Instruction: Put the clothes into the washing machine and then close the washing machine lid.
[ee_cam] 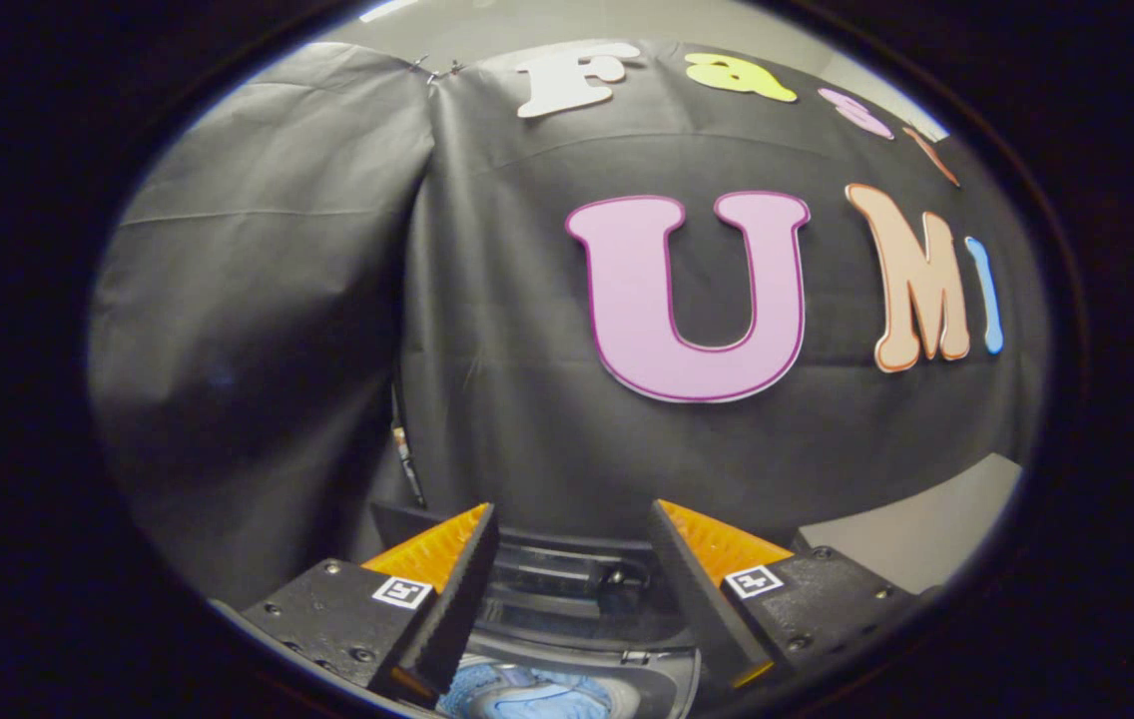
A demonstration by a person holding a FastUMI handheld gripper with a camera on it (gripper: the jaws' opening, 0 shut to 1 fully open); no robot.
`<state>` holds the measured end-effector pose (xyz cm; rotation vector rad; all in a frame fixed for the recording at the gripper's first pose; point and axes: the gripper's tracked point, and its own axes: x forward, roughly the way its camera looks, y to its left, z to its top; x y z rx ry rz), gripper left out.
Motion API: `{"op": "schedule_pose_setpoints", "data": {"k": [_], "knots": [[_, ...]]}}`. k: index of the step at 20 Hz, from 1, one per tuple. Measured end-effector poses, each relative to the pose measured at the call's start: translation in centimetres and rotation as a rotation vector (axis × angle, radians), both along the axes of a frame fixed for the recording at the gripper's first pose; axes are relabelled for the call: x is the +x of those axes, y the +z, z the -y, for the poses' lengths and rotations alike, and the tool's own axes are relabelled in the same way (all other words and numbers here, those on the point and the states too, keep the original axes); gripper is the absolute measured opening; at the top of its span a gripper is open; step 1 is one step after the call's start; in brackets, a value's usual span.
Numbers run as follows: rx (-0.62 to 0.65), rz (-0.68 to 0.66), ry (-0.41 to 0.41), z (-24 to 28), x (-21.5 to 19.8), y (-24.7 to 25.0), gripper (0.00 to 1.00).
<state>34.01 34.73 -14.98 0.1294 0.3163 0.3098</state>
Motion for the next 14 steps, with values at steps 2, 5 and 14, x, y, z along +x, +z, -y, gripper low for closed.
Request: {"op": "schedule_pose_setpoints", "data": {"k": [2, 5, 14], "knots": [[0.015, 0.0, -0.019, -0.3, 1.6, 0.1, 0.91], [0.005, 0.009, -0.044, -0.6, 3.4, -0.5, 0.91], [-0.037, -0.043, -0.081, -1.1, 5.9, -4.1, 0.91]]}}
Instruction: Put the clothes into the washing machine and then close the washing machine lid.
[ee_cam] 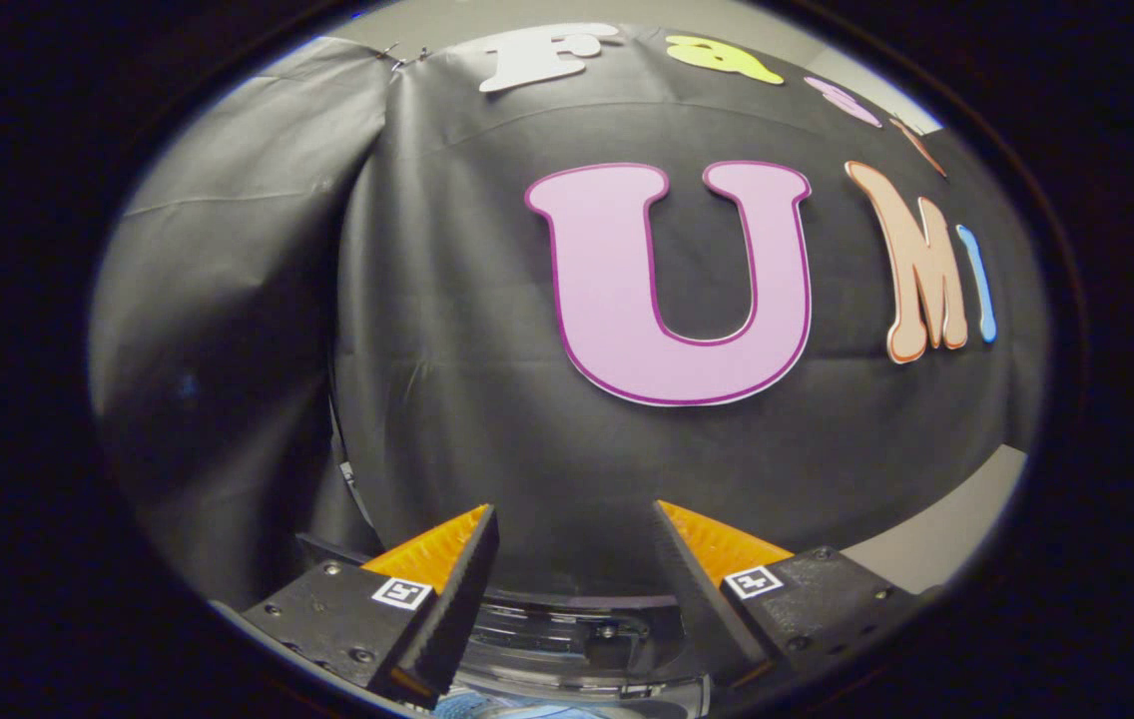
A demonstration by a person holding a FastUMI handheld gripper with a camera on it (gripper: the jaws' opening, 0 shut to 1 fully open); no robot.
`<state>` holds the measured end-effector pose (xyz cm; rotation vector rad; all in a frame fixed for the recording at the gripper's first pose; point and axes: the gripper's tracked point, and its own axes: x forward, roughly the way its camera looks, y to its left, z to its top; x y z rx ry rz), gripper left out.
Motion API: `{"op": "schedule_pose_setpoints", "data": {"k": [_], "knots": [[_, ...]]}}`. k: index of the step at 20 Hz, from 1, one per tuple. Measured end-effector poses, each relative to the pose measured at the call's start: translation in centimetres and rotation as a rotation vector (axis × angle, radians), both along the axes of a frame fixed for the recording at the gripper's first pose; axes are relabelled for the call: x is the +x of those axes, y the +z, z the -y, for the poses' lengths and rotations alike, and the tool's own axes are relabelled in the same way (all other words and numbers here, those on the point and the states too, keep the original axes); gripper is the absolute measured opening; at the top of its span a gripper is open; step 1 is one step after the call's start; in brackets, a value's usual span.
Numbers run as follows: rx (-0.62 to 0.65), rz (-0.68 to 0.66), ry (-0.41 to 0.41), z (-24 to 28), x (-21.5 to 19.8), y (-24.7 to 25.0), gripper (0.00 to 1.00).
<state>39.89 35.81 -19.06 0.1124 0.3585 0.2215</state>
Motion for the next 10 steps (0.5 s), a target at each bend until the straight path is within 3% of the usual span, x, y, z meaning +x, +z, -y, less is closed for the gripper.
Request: {"op": "schedule_pose_setpoints", "data": {"k": [10], "knots": [[-0.045, -0.072, 0.032, -1.4, -0.4, -4.1, 0.95]]}}
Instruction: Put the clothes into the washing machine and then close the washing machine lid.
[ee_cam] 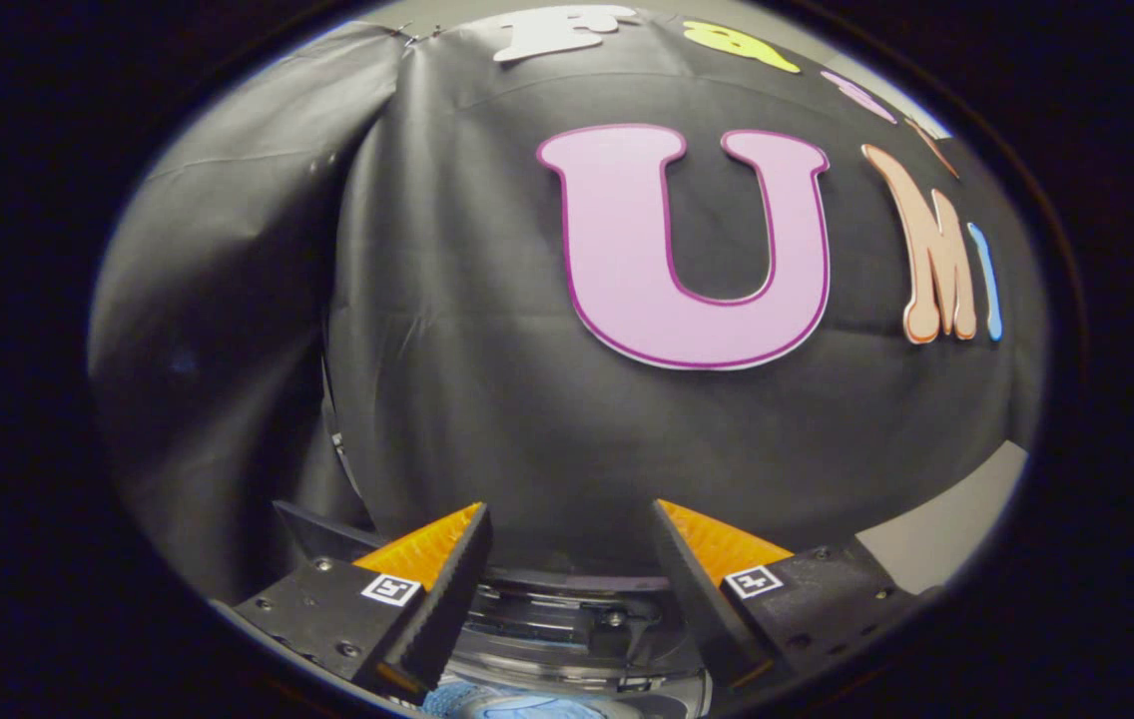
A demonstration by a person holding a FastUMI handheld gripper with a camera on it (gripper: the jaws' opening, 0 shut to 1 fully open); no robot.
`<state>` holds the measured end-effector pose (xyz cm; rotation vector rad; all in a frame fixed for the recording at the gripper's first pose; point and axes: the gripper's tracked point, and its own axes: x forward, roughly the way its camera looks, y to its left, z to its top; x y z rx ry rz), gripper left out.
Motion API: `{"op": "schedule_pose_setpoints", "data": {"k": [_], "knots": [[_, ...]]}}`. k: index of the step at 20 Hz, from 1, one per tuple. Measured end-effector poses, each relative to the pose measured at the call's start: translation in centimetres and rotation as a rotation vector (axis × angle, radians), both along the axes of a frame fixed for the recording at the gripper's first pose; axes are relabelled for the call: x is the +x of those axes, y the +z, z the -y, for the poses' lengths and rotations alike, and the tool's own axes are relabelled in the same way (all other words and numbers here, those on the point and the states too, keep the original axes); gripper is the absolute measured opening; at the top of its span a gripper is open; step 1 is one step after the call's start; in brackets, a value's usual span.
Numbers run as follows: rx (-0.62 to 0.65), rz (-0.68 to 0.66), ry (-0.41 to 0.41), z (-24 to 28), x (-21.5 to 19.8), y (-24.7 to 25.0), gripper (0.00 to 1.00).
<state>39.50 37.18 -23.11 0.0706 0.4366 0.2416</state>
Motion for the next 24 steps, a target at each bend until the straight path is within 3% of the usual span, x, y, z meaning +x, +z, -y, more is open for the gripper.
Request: {"op": "schedule_pose_setpoints", "data": {"k": [15, 24], "knots": [[0.058, 0.036, 0.01, 0.0, -1.6, -0.3, 0.96], [0.059, 0.013, 0.053, 0.2, -5.1, 0.6, 0.96]]}}
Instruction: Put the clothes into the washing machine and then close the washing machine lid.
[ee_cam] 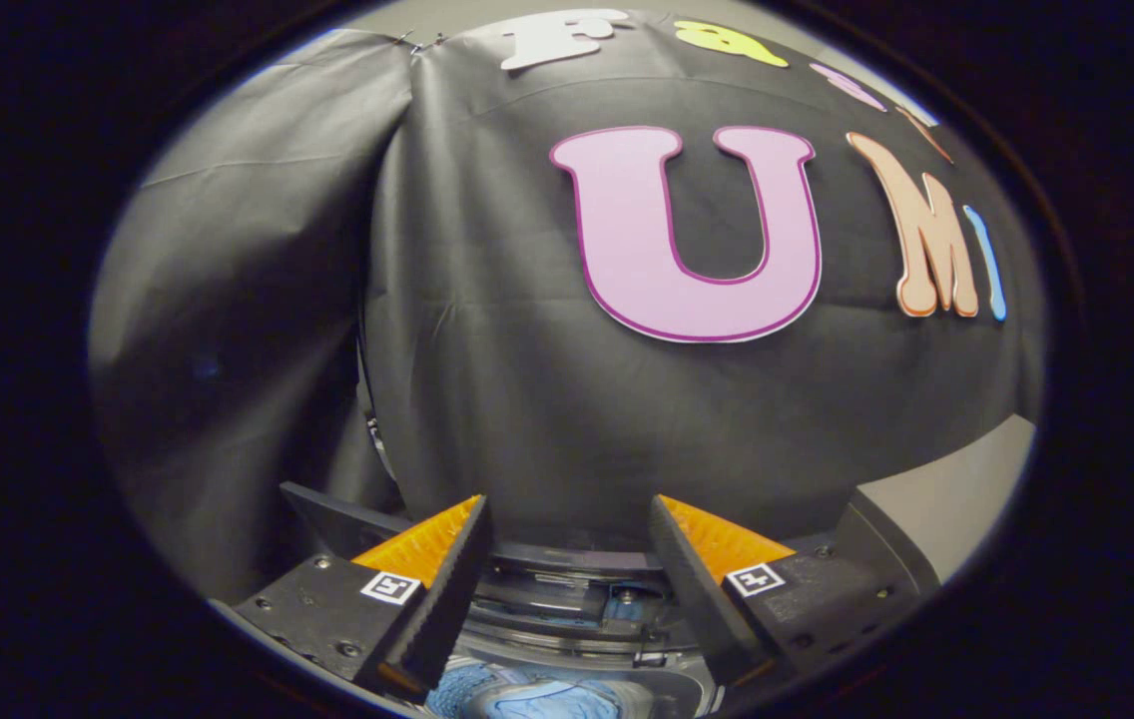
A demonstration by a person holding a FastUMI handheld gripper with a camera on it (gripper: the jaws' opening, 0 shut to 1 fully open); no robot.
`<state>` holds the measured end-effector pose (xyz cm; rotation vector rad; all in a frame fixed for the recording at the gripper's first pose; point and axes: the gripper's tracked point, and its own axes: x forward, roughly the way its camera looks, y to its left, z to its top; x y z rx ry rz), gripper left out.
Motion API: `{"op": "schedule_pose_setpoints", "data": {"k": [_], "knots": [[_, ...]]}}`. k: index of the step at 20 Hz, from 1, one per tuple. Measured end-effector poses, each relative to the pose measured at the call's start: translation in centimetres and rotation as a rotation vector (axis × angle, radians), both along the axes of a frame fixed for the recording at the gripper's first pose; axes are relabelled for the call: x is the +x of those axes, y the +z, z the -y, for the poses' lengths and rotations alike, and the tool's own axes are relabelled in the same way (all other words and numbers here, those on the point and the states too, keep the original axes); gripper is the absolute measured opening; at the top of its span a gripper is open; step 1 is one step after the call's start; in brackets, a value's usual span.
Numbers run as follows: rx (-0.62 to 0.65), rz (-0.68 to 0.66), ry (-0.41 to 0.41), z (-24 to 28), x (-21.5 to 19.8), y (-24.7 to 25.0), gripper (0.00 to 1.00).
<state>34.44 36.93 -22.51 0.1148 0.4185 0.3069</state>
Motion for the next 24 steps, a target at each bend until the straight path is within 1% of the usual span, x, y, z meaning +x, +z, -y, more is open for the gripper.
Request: {"op": "schedule_pose_setpoints", "data": {"k": [9, 15, 20, 24], "knots": [[0.025, 0.005, 0.034, 0.6, -5.8, 0.8, 0.95], [0.045, -0.011, 0.068, 0.5, -9.2, 0.3, 0.94], [0.125, -0.085, 0.113, -0.1, -11.5, -0.5, 0.93], [0.153, -0.071, 0.127, -0.4, -12.5, 0.4, 0.92]]}}
